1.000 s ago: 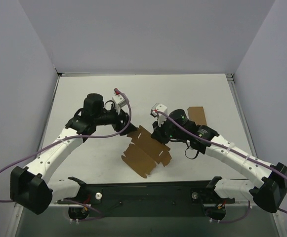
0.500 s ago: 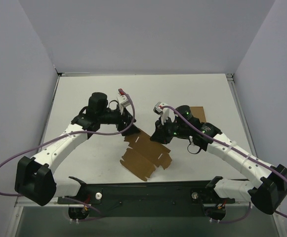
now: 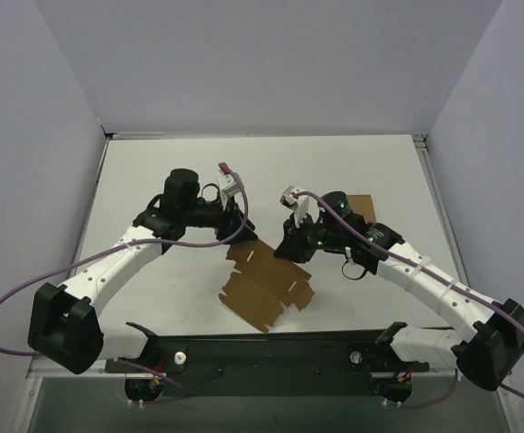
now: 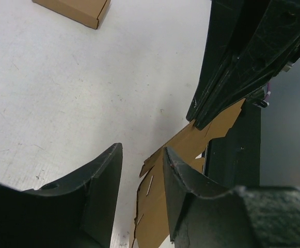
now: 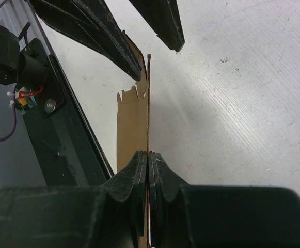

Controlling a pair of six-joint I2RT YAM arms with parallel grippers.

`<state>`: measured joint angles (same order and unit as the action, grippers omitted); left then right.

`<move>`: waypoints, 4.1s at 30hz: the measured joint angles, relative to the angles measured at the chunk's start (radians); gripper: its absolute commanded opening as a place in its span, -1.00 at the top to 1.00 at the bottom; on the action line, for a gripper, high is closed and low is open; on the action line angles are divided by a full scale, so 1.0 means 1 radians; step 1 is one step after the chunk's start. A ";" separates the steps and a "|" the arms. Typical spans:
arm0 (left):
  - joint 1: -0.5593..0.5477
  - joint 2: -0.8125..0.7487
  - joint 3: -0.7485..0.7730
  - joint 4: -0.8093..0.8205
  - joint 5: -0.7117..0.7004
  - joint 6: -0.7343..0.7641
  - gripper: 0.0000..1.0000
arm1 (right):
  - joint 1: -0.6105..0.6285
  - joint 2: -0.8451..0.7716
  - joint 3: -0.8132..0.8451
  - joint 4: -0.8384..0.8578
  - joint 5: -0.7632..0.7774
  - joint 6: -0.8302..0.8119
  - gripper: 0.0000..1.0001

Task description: Fold the paper box

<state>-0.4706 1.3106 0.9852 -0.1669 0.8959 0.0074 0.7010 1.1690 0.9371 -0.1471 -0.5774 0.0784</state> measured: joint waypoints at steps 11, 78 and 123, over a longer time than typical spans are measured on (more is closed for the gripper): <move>-0.014 0.001 0.000 -0.012 -0.001 0.008 -0.03 | -0.003 0.002 0.000 0.000 0.000 0.000 1.00; -0.370 -0.175 -0.429 0.340 -0.876 -0.056 1.00 | 0.034 -0.174 -0.108 0.011 0.629 0.626 -0.17; -0.611 -0.194 -0.612 0.785 -1.307 0.207 1.00 | 0.071 0.033 -0.343 0.436 0.511 1.575 0.01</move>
<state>-1.0813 1.1168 0.3737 0.6182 -0.4114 0.2146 0.7723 1.2018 0.5938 0.2893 -0.0662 1.6531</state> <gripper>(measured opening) 0.098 0.528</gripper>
